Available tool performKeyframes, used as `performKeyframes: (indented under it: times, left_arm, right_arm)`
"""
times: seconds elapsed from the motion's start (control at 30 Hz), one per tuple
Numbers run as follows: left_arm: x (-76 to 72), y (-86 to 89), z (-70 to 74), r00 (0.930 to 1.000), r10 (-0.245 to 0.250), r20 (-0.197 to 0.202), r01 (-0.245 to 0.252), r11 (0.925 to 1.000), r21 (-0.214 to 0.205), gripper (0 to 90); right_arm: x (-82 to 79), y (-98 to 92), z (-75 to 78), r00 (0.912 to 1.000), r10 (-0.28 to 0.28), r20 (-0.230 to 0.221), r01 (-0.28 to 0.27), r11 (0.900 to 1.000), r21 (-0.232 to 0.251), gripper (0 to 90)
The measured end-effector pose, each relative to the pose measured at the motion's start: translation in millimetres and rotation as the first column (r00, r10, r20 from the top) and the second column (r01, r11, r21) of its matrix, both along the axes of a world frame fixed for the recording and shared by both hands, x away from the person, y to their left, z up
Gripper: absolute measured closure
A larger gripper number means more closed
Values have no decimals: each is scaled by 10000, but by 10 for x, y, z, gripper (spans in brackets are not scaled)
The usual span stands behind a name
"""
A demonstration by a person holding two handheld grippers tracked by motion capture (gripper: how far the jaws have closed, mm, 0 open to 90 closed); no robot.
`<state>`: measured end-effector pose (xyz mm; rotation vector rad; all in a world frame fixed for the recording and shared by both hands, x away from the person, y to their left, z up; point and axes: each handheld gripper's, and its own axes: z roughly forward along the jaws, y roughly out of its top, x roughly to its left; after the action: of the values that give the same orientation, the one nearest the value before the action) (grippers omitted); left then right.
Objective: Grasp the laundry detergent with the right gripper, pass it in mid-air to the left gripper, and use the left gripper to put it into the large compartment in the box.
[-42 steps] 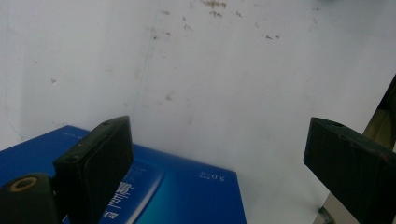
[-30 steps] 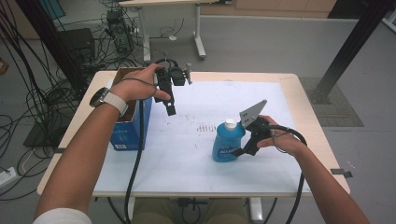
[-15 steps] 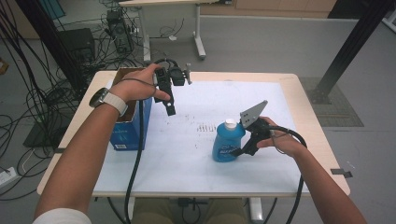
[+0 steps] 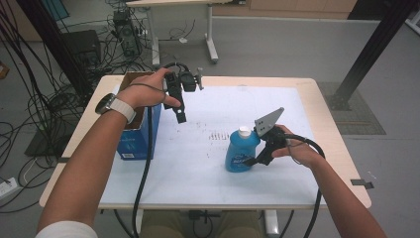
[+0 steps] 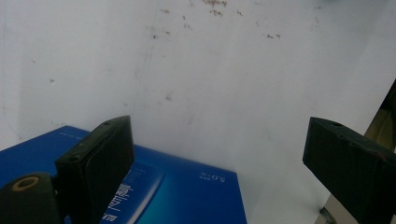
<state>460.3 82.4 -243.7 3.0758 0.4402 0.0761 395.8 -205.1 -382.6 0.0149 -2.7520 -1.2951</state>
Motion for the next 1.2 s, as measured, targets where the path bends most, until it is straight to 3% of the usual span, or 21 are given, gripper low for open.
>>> performKeyframes:
  times: [1.2]
  left_arm:
    - [1,7,-14,10000,31,-46,-31,10000,42,93]
  right_arm:
    - [19,23,-94,9999,55,-92,-50,9984,559,256]
